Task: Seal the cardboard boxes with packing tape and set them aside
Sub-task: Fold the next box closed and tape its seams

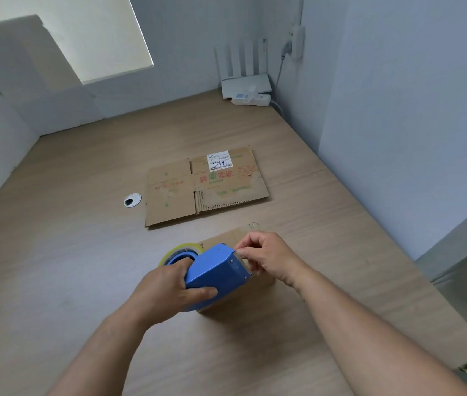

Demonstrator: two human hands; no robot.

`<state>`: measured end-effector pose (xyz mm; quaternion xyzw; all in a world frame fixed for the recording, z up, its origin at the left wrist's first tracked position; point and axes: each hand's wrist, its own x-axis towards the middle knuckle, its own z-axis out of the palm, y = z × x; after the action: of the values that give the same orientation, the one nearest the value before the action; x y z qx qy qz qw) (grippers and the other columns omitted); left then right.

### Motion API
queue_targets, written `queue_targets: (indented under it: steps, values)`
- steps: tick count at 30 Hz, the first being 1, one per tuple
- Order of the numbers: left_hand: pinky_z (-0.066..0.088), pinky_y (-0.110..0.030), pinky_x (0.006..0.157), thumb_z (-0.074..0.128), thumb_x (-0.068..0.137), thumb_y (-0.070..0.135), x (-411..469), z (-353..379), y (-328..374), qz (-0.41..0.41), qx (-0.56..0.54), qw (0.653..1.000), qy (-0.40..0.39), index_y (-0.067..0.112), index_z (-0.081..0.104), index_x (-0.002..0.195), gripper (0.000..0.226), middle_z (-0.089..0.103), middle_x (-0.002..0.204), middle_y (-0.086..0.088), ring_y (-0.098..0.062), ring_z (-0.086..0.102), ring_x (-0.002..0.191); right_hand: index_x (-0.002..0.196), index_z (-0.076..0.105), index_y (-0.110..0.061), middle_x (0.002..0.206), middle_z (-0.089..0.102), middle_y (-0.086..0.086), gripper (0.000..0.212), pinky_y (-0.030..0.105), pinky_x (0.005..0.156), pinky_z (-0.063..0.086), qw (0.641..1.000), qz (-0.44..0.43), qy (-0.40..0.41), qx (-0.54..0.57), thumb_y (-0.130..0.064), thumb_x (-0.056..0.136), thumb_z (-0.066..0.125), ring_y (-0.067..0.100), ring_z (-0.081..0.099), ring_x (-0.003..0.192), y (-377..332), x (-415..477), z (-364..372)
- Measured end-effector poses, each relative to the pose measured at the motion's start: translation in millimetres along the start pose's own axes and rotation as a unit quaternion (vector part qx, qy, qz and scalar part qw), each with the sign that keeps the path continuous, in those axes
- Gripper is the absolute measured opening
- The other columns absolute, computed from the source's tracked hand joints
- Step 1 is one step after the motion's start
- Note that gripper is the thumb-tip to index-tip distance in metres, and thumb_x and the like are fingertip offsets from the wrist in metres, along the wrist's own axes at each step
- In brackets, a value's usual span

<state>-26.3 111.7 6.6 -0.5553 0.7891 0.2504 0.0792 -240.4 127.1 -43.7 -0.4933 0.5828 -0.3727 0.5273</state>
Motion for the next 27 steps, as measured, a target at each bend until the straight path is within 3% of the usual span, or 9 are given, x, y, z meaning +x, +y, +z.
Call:
queue_targets:
  steps: [8,14,17,22,24,27]
  values:
    - [0.055,-0.031,0.077,0.058,0.074,0.07,9.5,-22.8,6.6,-0.026,-0.057,0.998,-0.013,0.026,0.06,0.11,0.057,0.066,0.096,0.005,-0.012,0.063,0.085,0.067,0.06,-0.017,0.046,0.051,-0.011,0.027,0.017,0.043,0.035,0.991,-0.017,0.091,0.1,-0.007,0.092,0.058,0.003,0.04,0.04,7.2,1.6,6.6]
    - [0.045,-0.026,0.069,0.049,0.066,0.077,16.1,-46.6,11.1,-0.116,-0.07,0.99,-0.04,0.019,0.062,0.092,0.065,0.067,0.089,-0.001,-0.018,0.065,0.081,0.061,0.057,-0.02,0.04,0.049,-0.014,0.03,0.011,0.047,0.034,0.986,0.005,0.149,0.071,-0.011,0.09,0.061,-0.001,0.043,0.04,15.1,4.9,12.4]
    - [0.044,-0.027,0.067,0.046,0.063,0.081,7.2,-64.5,-9.8,-0.174,-0.019,0.983,-0.045,0.014,0.065,0.088,0.074,0.069,0.085,-0.004,-0.02,0.066,0.079,0.059,0.054,-0.015,0.038,0.045,-0.011,0.03,0.014,0.042,0.03,0.976,0.03,0.184,0.111,-0.011,0.088,0.062,0.001,0.038,0.035,17.5,10.4,2.6]
    - [0.046,-0.029,0.073,0.048,0.076,0.078,33.3,-66.2,-10.9,-0.197,0.096,0.975,-0.045,0.017,0.062,0.088,0.064,0.065,0.086,0.0,-0.015,0.062,0.078,0.058,0.049,-0.014,0.044,0.038,-0.006,0.03,0.019,0.037,0.024,0.959,0.061,0.21,0.178,-0.009,0.085,0.062,0.008,0.028,0.039,11.1,17.3,9.8]
    - [0.046,-0.029,0.073,0.051,0.077,0.077,44.2,-58.7,-3.1,-0.198,0.096,0.974,-0.057,0.018,0.061,0.088,0.061,0.063,0.087,0.0,-0.014,0.061,0.08,0.06,0.049,-0.012,0.051,0.04,0.0,0.029,0.022,0.042,0.027,0.959,0.071,0.229,0.151,-0.011,0.087,0.06,0.012,0.031,0.044,11.2,14.4,9.2]
    - [0.041,-0.027,0.068,0.053,0.079,0.073,49.5,-59.3,8.2,-0.212,0.088,0.97,-0.075,0.017,0.057,0.089,0.057,0.059,0.089,0.001,-0.013,0.057,0.08,0.063,0.047,-0.009,0.058,0.044,0.003,0.03,0.028,0.048,0.029,0.962,0.071,0.263,0.002,-0.016,0.091,0.055,0.015,0.037,0.054,15.2,6.2,5.8]
